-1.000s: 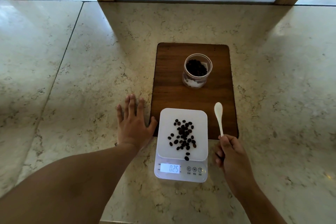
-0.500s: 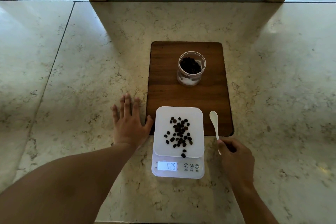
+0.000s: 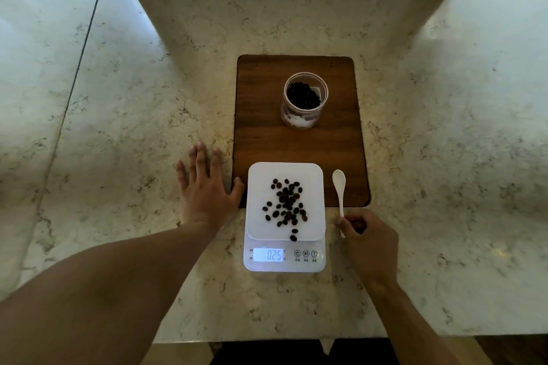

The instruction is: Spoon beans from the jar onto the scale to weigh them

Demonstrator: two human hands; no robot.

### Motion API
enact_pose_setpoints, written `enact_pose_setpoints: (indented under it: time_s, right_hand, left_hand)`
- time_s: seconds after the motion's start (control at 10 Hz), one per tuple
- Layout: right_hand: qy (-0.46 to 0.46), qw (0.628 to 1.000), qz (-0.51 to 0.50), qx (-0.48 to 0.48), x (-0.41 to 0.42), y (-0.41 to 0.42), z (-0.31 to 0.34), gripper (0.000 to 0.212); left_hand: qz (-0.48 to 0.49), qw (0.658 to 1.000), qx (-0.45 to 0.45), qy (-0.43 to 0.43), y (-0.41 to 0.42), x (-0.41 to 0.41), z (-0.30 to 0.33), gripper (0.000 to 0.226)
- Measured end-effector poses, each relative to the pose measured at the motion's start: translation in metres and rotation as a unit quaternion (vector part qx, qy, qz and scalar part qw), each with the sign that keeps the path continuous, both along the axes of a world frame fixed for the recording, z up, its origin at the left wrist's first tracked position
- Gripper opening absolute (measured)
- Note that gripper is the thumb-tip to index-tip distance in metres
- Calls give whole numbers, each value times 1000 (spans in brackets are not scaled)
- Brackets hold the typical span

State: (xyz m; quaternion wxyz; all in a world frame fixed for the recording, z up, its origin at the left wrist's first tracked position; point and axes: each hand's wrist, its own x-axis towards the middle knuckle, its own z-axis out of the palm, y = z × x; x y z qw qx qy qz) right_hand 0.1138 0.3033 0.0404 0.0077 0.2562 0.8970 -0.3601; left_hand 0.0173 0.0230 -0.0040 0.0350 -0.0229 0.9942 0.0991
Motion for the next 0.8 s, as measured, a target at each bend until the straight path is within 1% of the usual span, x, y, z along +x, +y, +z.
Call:
enact_pose_setpoints:
  time_s: [0.3,0.4,0.5,0.6,0.7,0.8]
  right_hand:
    - [-69,994,36,72,-16,9,2,14]
    - [-68,994,35,76,-19,10,6,18]
    - [-47,997,7,59,-24,10,14,24]
    - [-28,999,18,41,-34,8,25,27]
    - [-7,998,56,21,-43,5,38,32]
    - [-28,995,94,3,-51,6,49,37]
  left_hand:
    - [-2,998,-13,-56,0,4,5,87]
    - [-3,997,2,-71,-2,2,6,87]
    - [-2,994,54,-100,-4,0,12,89]
    - [19,986,99,-134,-5,-6,25,90]
    - [48,976,153,-145,0,-5,44,90]
    - [26,975,174,-138,7,8,57,87]
